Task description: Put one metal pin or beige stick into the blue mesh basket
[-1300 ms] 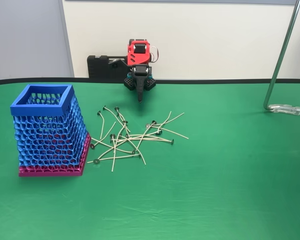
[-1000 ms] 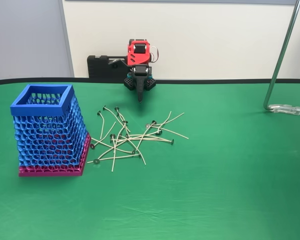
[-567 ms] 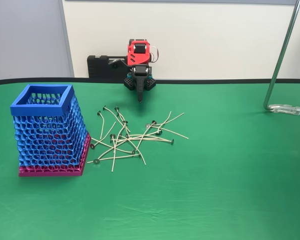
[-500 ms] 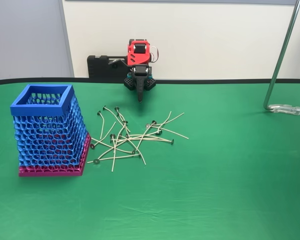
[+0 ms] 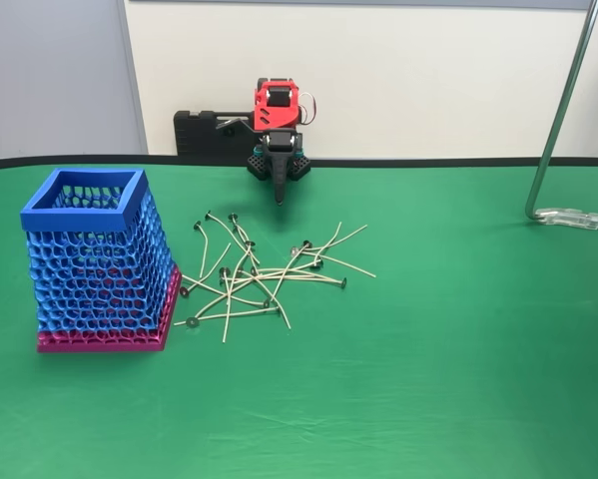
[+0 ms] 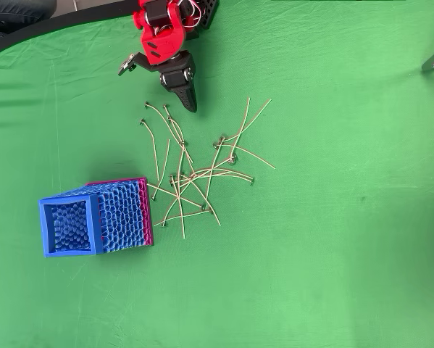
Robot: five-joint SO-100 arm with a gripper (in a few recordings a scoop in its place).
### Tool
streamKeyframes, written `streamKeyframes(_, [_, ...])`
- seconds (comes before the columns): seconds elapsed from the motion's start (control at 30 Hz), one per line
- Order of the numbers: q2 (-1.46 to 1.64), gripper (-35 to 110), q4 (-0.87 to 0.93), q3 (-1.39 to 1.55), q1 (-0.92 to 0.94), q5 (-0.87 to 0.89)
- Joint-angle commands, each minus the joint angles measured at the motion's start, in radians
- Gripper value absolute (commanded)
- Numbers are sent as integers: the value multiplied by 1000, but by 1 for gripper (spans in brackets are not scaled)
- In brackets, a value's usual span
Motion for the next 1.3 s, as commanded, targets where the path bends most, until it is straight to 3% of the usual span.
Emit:
streamKeyframes(0.0, [9, 0, 23, -52, 8, -17])
streamKeyframes(0.67, [-23, 0, 261, -351, -6, -46])
streamKeyframes(1.27, [-704, 0, 291, -940, 41, -89])
